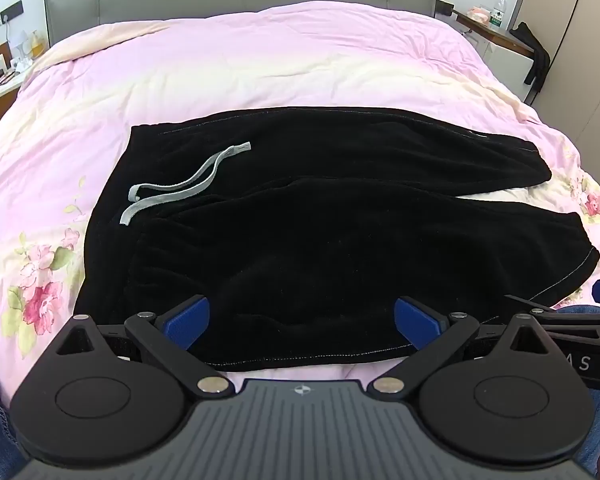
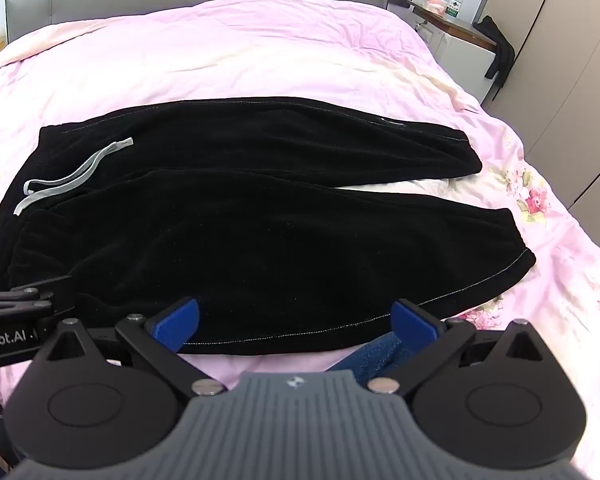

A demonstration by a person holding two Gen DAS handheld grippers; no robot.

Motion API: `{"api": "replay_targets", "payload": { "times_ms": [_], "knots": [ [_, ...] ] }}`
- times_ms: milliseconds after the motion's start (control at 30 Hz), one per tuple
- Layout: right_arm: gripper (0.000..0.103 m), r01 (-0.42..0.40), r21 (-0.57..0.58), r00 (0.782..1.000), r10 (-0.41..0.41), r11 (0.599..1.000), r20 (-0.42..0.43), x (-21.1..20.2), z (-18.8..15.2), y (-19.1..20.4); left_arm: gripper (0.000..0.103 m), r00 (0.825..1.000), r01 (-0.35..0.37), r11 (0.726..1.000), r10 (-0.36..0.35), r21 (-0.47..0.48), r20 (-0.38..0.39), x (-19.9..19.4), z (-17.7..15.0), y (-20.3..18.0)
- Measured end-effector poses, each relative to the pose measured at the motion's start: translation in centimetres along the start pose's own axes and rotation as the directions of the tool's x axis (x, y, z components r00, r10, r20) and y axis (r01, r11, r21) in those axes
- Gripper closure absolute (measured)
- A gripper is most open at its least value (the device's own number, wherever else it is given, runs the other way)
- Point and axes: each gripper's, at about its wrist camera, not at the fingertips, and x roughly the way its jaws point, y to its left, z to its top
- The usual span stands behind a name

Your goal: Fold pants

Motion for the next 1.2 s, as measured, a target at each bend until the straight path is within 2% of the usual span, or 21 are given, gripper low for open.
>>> {"api": "replay_targets", "payload": {
  "times_ms": [400, 1200],
  "knots": [
    [0.005, -0.002, 0.009, 1.000, 0.002, 1.000, -0.010, 0.4, 1.0, -0.6, 0.000, 1.000, -0.001, 1.000, 0.001, 0.011, 0.003, 0.1, -0.3, -0.3],
    [0.005, 0.004, 0.003, 1.000, -0.004, 1.000, 0.001, -0.4, 0.4, 0.3, 0.000, 1.000, 0.003, 1.000, -0.003, 0.010, -0.003, 0.1, -0.2, -0.1]
  ]
}}
